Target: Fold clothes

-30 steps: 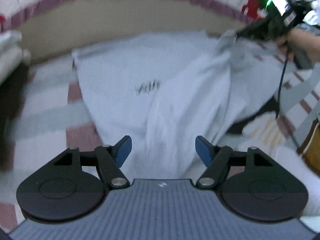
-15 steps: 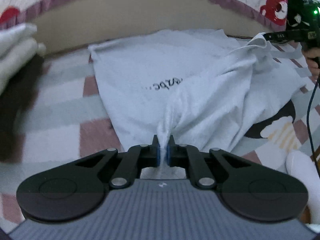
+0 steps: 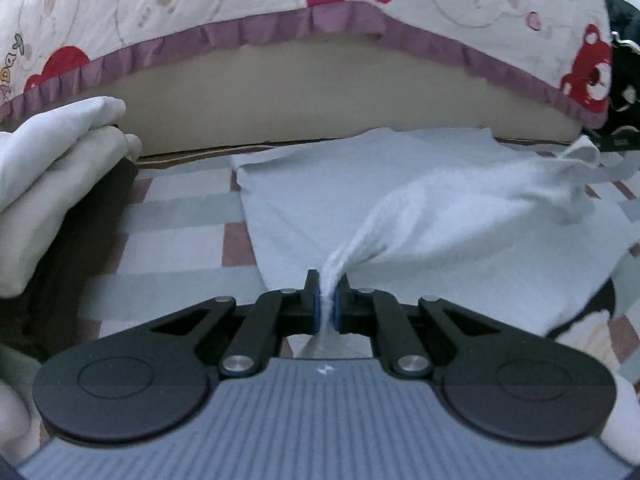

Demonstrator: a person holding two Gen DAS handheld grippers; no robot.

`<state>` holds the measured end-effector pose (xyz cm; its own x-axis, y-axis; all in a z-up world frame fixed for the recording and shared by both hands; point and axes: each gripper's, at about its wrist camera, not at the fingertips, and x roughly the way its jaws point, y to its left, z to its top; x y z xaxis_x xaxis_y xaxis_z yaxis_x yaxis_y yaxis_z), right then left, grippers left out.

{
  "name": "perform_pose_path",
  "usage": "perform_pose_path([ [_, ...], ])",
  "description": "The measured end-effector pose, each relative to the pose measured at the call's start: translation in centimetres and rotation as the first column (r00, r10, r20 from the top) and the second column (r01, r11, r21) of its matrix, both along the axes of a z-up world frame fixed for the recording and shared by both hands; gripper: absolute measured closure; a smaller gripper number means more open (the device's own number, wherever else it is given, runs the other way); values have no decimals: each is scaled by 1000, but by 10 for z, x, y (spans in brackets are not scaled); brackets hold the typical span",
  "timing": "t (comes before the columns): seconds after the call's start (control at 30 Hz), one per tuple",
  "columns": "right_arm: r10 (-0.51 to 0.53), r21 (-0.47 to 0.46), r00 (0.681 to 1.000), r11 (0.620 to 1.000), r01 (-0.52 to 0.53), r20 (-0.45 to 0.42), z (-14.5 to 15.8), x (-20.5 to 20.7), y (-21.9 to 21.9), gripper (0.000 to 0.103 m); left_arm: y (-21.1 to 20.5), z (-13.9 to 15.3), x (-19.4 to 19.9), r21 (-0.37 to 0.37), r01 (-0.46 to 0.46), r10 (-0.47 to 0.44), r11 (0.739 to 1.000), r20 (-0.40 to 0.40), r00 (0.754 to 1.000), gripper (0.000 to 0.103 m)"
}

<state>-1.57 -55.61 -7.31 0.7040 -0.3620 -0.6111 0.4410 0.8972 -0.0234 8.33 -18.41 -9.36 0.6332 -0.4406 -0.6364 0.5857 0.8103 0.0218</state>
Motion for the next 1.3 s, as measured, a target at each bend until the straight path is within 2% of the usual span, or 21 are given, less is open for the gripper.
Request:
perform_pose_path([
  [0.1, -12, -8, 1000, 1000, 12, 2, 11, 19, -7, 103, -16, 12, 21, 40, 8, -11, 999, 53, 999, 97],
  [0.2, -66, -46, 997, 997, 67, 35, 28, 49, -16, 103, -44, 33, 44, 144, 35, -59, 989, 161, 985, 97],
  [0.27, -100, -71, 993, 992, 104, 59, 40, 69, -21, 102, -59, 36, 71, 182, -17, -24, 983, 219, 975, 97],
  [0.3, -108, -73, 991, 991, 114, 81, 45, 77, -24, 97, -66, 38, 84, 199, -46, -5, 979, 246, 969, 96],
  [0.37, -135, -37, 986, 990, 140, 98, 48, 85, -29, 79, -74, 26, 115, 190, -122, 75, 974, 237, 969, 91],
  [0.4, -153, -15, 983, 988, 156, 99, 48, 88, -32, 50, -75, 17, 128, 182, -148, 108, 972, 212, 971, 79],
  [0.43, -185, 4, 978, 983, 186, 97, 48, 89, -34, 35, -74, 7, 136, 179, -174, 141, 968, 182, 973, 72],
  [0.47, -223, 24, 969, 975, 222, 102, 45, 84, -35, 35, -72, -3, 144, 178, -199, 173, 964, 151, 973, 59],
  [0.53, -232, 94, 966, 970, 222, 116, 35, 67, -39, 35, -61, -17, 140, 154, -224, 211, 962, 97, 973, 56],
  [0.6, -239, 160, 964, 962, 220, 116, 23, 46, -44, 35, -45, -25, 125, 92, -207, 207, 974, 11, 978, 49],
  [0.7, -280, 267, 953, 933, 242, 114, -1, 4, -56, 35, -19, -37, 95, 32, -176, 178, 984, -133, 975, 49],
  [0.8, -311, 351, 944, 901, 257, 108, -22, -41, -64, 35, 18, -45, 65, -43, -218, 201, 975, -256, 946, 49],
  [0.9, -382, 453, 915, 844, 288, 128, -51, -93, -63, 35, 58, -61, 33, -184, -268, 180, 946, -393, 902, 52],
  [0.97, -421, 532, 895, 797, 287, 146, -68, -118, -60, 35, 64, -70, 16, -218, -235, 136, 947, -390, 910, 52],
  [1.0, -425, 555, 894, 783, 281, 146, -75, -123, -58, 36, 61, -72, 9, -210, -211, 130, 955, -341, 931, 54],
  [1.03, -414, 554, 899, 786, 275, 142, -79, -124, -56, 37, 58, -74, 1, -198, -185, 125, 963, -283, 951, 54],
  [1.1, -374, 509, 918, 820, 263, 130, -83, -118, -49, 42, 50, -75, -12, -169, -102, 71, 980, -179, 981, 54],
  [1.17, -320, 400, 941, 881, 252, 112, -80, -106, -42, 52, 42, -77, -16, -124, -43, 24, 991, -150, 988, 54],
  [1.2, -288, 345, 953, 907, 241, 92, -78, -99, -39, 64, 38, -77, -15, -105, -29, 13, 994, -144, 989, 54],
  [1.23, -254, 295, 965, 929, 224, 67, -77, -92, -36, 80, 36, -78, -14, -98, -22, 8, 995, -141, 990, 54],
  [1.3, -180, 200, 984, 964, 175, 5, -74, -81, -31, 89, 34, -80, -11, -105, -2, -12, 994, -137, 990, 54],
])
